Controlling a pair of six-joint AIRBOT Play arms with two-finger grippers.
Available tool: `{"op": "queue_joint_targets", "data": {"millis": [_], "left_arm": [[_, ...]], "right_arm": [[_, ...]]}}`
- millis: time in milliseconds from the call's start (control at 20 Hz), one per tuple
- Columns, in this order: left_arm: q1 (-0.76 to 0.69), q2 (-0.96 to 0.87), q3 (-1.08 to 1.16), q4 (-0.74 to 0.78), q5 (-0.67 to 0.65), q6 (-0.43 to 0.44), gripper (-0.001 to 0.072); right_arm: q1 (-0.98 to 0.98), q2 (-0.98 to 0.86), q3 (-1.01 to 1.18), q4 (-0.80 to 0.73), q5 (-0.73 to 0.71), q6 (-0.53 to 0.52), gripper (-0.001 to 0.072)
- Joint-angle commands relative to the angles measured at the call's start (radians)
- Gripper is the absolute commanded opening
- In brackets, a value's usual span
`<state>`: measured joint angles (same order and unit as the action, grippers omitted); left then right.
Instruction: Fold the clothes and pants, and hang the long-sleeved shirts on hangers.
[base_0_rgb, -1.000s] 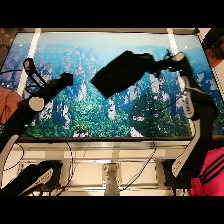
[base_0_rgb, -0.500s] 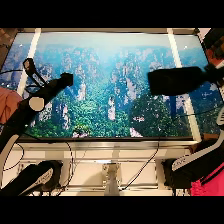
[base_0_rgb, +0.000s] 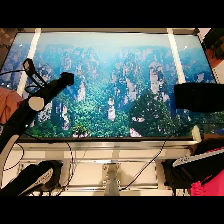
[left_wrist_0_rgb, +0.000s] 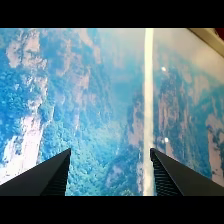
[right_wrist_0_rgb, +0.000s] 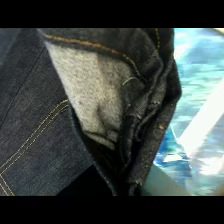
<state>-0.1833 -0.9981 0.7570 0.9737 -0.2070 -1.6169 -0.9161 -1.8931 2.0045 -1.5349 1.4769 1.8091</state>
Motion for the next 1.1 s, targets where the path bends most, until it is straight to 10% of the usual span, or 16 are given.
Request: {"op": "queue_joint_targets", "data": {"millis": [0, 150, 250, 400, 600, 650, 750, 800, 1050], "left_arm": [[0.0, 0.001, 0.001, -0.017, 0.0, 0.0, 0.0572], [0.0, 0.001, 0.001, -0.017, 0.0, 0.0, 0.0572], [0.0, 0.001, 0.001, -0.017, 0.0, 0.0, 0.0572], [0.0, 0.001, 0.001, -0.017, 0.0, 0.0, 0.0572], [0.0, 0.0, 0.001, -0.016, 0.0, 0.001, 0.057], [0.0, 0.0, 0.001, -0.016, 0.0, 0.001, 0.0566], [0.007, 0.0, 0.003, -0.011, 0.003, 0.002, 0.018], [0.016, 0.001, 0.012, 0.008, 0.005, 0.029, 0.0042], [0.072, 0.009, 0.247, 0.104, -0.151, 0.137, 0.0039]], "right_arm": [[-0.069, 0.001, 0.0, -0.033, 0.031, -0.039, 0.0013], [-0.076, 0.001, 0.0, -0.036, 0.054, -0.069, 0.0083], [-0.076, 0.002, 0.0, -0.037, 0.077, -0.068, 0.0563], [-0.074, 0.002, 0.025, -0.043, 0.137, -0.068, 0.0658], [-0.058, 0.018, 0.085, 0.059, 0.154, -0.069, 0.0652], [-0.042, 0.029, 0.085, 0.129, 0.151, -0.084, 0.0488], [0.004, 0.042, 0.084, 0.328, 0.122, -0.117, 0.0028], [0.039, 0.049, 0.085, 0.478, 0.103, -0.17, 0.0016], [0.308, 0.105, 0.085, 1.103, -0.029, -0.323, 0.0014]]}}
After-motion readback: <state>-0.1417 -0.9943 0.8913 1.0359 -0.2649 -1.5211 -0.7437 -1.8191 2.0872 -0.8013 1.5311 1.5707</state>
